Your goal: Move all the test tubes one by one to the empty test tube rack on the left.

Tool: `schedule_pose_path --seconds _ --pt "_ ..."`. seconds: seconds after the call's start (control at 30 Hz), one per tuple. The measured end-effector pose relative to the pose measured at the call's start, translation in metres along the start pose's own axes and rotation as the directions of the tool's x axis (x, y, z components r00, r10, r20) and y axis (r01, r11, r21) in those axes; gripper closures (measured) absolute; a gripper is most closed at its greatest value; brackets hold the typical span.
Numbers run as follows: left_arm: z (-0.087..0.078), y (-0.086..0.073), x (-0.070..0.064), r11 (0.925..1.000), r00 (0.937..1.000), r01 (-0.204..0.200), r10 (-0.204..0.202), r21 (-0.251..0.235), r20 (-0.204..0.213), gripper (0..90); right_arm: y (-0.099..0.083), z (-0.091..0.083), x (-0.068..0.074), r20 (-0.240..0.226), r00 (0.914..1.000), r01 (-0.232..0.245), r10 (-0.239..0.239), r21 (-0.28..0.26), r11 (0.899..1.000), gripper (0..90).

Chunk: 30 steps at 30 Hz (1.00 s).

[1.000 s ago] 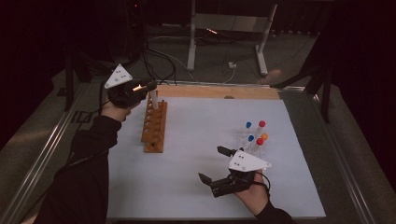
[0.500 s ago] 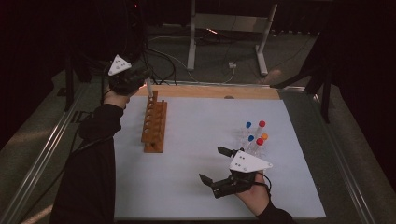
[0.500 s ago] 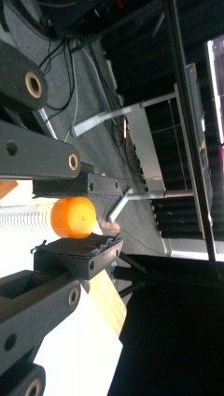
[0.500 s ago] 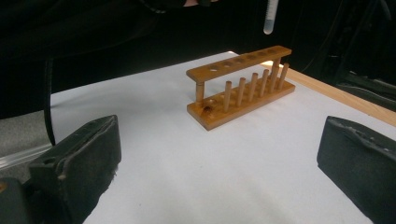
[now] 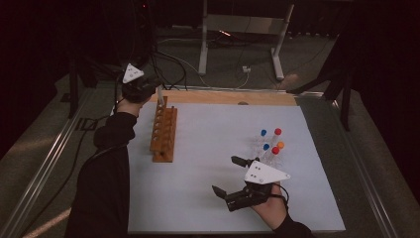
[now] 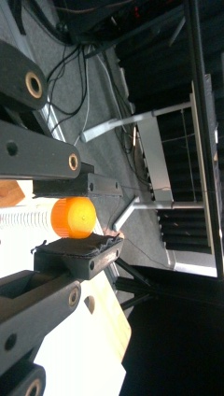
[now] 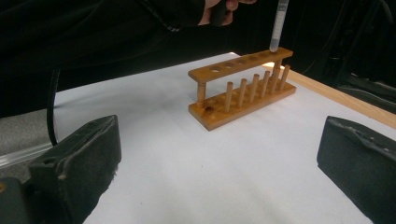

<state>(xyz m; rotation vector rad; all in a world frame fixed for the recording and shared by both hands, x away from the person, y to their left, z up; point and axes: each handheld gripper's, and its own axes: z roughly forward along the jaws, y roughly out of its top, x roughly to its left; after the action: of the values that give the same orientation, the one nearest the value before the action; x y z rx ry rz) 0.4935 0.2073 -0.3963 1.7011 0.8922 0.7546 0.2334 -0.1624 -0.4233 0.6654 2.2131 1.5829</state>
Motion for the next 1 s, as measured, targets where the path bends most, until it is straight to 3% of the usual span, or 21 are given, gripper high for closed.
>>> schedule_pose_path --seconds 0.2,0.7,0.93,1.0 --pt "0.005 -0.009 0.001 0.9999 0.9999 0.014 -0.014 -0.008 0.006 72.1 0.000 -0.001 0.001 -0.002 1.0000 0.002 -0.002 0.002 1.000 0.0" --pt "0.019 -0.047 -0.002 0.9977 0.9983 0.058 -0.058 0.036 -0.006 72.0 0.001 -0.002 0.002 -0.009 0.9999 0.005 -0.005 0.001 1.000 0.0" --pt "0.026 -0.057 -0.006 0.9971 0.9994 0.034 -0.033 0.069 -0.006 72.0 0.001 -0.002 0.002 -0.011 0.9999 0.006 -0.006 0.001 1.000 0.0" --pt "0.026 -0.058 -0.006 0.9978 0.9994 0.035 -0.034 0.056 -0.007 71.9 0.001 -0.002 0.002 -0.011 0.9999 0.008 -0.008 0.001 1.000 0.0"
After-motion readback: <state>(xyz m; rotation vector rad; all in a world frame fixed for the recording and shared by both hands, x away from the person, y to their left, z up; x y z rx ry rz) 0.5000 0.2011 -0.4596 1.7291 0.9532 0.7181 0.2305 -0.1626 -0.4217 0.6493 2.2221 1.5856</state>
